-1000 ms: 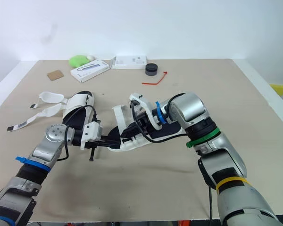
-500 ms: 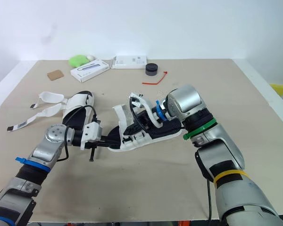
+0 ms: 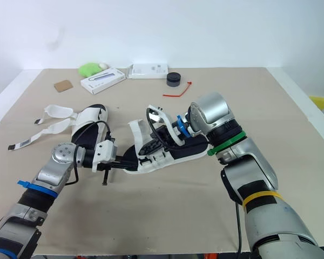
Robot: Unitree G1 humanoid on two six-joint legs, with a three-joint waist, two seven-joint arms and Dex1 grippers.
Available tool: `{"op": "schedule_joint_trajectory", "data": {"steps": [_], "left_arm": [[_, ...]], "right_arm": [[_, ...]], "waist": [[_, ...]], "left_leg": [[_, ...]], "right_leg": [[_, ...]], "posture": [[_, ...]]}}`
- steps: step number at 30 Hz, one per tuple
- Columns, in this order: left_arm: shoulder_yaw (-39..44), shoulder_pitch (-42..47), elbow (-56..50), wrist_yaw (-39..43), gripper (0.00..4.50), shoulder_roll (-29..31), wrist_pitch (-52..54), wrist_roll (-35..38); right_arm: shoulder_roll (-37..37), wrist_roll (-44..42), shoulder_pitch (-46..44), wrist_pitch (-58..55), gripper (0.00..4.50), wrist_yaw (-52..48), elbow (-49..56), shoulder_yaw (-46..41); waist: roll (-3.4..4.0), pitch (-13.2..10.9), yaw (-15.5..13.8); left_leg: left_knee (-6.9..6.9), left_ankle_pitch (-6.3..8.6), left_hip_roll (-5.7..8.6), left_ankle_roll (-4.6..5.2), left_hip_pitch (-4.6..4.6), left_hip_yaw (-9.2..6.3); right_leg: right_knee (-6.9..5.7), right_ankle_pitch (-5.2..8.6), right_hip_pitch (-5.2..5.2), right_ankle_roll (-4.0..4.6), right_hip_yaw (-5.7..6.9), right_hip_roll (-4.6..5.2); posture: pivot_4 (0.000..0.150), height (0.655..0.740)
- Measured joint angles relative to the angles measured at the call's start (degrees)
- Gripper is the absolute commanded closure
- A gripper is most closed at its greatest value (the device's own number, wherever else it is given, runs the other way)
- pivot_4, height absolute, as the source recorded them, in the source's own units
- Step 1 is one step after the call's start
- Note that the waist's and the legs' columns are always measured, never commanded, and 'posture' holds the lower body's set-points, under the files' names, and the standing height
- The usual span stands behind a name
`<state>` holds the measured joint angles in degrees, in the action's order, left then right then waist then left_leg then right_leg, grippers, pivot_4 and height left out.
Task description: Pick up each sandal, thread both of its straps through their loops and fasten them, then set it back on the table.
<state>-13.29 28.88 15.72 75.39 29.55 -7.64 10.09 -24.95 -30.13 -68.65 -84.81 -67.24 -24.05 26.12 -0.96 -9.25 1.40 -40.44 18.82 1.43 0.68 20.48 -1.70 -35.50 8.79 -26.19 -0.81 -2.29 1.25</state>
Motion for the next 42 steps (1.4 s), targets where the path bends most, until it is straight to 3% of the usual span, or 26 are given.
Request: {"op": "schedule_joint_trajectory", "data": {"steps": [16, 34, 42], "left_arm": [[0.0, -0.2, -0.2, -0.1, 4.5, 0.0, 0.0, 0.0], [0.0, -0.4, -0.6, -0.1, 4.5, 0.0, 0.1, 0.0], [0.1, -0.5, -0.8, -0.1, 4.5, 0.0, 0.2, 0.0]], "right_arm": [[0.2, 5.1, -0.4, 11.2, 4.46, -2.5, -4.3, 4.6], [-2.2, 9.7, 2.3, 22.6, 4.46, -6.4, 1.1, 7.3], [-2.5, 7.8, 1.7, 16.5, 4.46, -7.9, 2.6, 5.6]], "waist": [[0.0, 0.0, 0.0], [0.0, 0.0, 0.0], [0.0, 0.0, 0.0]], "left_leg": [[0.0, 0.0, 0.0, 0.0, 0.0, 0.0], [0.0, 0.0, 0.0, 0.0, 0.0, 0.0], [0.01, 0.0, 0.0, 0.0, 0.01, -0.01]], "right_leg": [[0.0, 0.0, 0.0, 0.0, 0.0, -0.02], [0.02, 0.0, 0.0, 0.0, 0.01, -0.03], [0.04, 0.0, 0.0, 0.0, 0.01, 0.0]], "posture": [[0.15, 0.74], [0.15, 0.74], [0.15, 0.74]]}}
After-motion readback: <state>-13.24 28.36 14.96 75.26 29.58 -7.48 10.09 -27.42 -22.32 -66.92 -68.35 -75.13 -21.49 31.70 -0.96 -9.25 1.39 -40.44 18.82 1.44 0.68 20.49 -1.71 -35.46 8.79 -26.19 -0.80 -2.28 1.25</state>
